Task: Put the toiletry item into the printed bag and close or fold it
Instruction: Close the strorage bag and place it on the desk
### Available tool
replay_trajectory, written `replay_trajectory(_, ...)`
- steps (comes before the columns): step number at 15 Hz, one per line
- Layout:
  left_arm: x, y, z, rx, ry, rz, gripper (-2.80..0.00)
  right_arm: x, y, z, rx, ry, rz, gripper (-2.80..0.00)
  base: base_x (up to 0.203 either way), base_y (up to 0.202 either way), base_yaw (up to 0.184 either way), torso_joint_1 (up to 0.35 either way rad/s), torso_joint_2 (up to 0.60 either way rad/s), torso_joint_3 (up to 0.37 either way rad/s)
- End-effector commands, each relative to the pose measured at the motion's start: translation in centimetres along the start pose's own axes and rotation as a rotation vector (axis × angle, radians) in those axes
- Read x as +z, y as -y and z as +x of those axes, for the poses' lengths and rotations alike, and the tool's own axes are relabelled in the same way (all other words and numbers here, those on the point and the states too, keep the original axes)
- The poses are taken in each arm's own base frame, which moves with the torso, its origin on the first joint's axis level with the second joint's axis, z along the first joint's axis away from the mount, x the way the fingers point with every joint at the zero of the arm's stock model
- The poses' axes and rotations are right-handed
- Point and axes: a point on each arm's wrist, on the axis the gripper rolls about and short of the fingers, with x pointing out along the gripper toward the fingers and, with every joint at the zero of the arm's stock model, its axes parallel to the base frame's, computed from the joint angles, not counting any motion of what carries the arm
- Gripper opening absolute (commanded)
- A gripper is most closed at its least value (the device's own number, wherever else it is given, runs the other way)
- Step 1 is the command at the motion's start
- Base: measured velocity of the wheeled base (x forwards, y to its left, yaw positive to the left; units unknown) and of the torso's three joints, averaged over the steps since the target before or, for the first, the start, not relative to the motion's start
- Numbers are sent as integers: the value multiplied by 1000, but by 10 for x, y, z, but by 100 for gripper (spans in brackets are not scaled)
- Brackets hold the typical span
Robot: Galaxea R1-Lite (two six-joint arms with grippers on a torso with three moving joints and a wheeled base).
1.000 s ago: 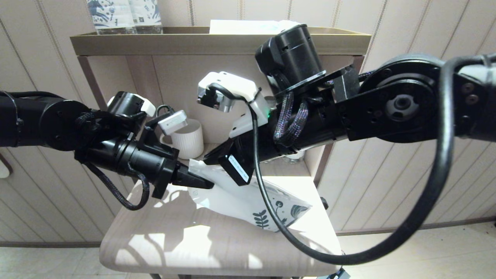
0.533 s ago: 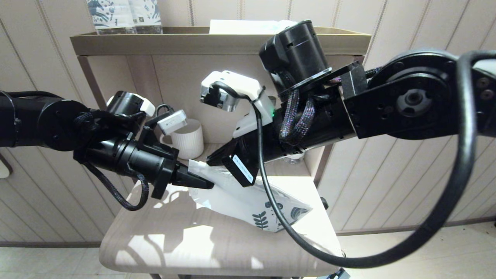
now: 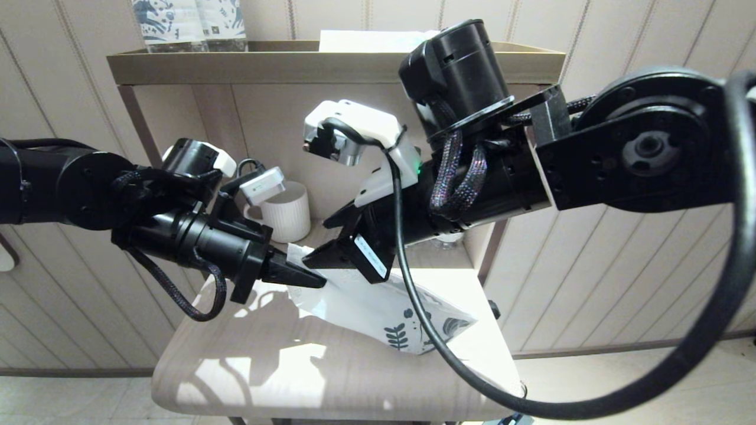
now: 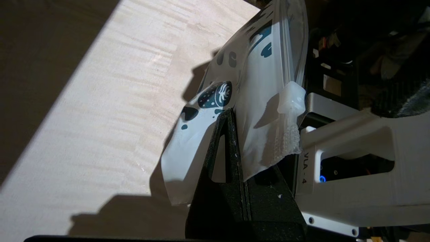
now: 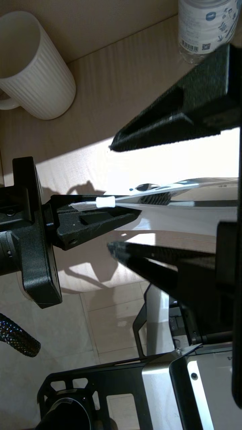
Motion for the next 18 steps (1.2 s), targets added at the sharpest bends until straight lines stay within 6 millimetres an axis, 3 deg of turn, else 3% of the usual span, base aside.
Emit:
replay_trajectory(1, 0, 1, 0, -6, 2, 2, -280, 0, 0, 1, 4, 0, -3, 0, 0, 0, 0, 0, 0, 0)
replay_trajectory(9, 0, 1, 0, -8, 5, 19, -280, -5, 1, 19, 15, -17, 2, 0, 0, 0, 0, 0, 0, 0)
replay_trajectory(18, 0, 0, 0, -8, 4, 19, -280, -6, 3, 20, 15, -17, 5, 0, 0, 0, 0, 0, 0, 0)
